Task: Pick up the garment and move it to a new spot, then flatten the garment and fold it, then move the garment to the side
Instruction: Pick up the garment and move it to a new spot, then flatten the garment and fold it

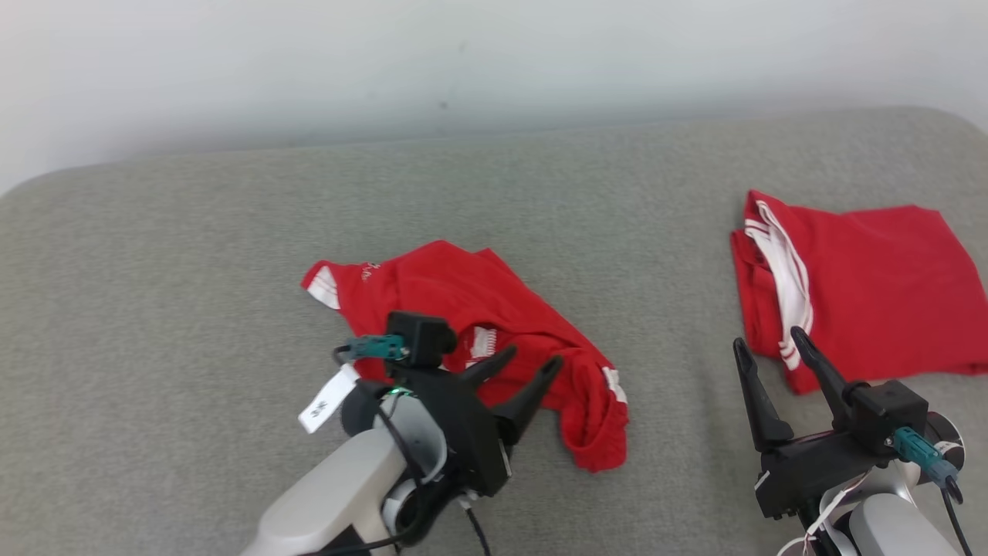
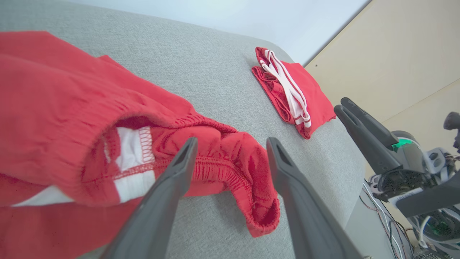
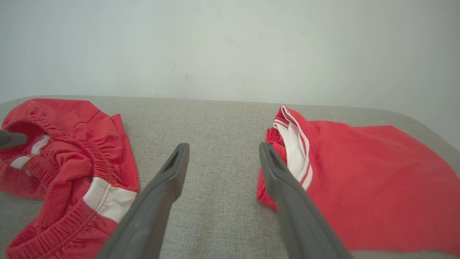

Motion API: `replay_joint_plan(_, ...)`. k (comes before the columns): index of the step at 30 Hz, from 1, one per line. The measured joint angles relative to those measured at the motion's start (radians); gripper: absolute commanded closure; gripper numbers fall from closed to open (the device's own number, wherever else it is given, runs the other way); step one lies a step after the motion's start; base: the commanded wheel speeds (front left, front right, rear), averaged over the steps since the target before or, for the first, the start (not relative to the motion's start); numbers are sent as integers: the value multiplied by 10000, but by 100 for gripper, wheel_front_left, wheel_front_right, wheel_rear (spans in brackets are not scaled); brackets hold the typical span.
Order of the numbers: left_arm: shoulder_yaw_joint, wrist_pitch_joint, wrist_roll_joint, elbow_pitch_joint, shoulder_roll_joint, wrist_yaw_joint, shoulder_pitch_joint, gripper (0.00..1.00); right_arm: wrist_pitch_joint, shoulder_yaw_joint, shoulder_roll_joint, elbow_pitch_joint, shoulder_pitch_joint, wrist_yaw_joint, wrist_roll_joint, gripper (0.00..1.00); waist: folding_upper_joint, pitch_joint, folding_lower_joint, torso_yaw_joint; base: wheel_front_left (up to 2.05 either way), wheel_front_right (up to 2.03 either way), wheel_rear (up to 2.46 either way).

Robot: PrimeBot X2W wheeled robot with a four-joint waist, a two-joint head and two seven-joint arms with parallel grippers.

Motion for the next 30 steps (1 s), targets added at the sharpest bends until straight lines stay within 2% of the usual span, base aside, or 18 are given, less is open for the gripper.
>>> replay_joint_plan(9, 416, -849, 144, 155, 907, 25, 74, 0, 0, 8, 33, 15, 220, 107, 2, 0, 0, -388, -1, 748, 0, 0, 0)
replay_joint_plan(14, 474, -1118, 470, 510, 1544, 291, 506, 0, 0, 171, 142, -13, 212, 190, 0, 0, -1, -593, -1, 934, 0, 0, 0)
replay_joint_plan(26, 359, -1260, 451, 941, 1540, 353, 921, 0, 0, 198, 121, -165, 277, 268, -25, 0, 1, -394, 2, 921, 0, 0, 0)
replay_joint_plan(30, -165, -1139, 811, 1147, 1582, 272, 909, 0, -2, 267, 173, -238, 98, 324, -75, 0, 1, -296, 1, 824, 0, 0, 0)
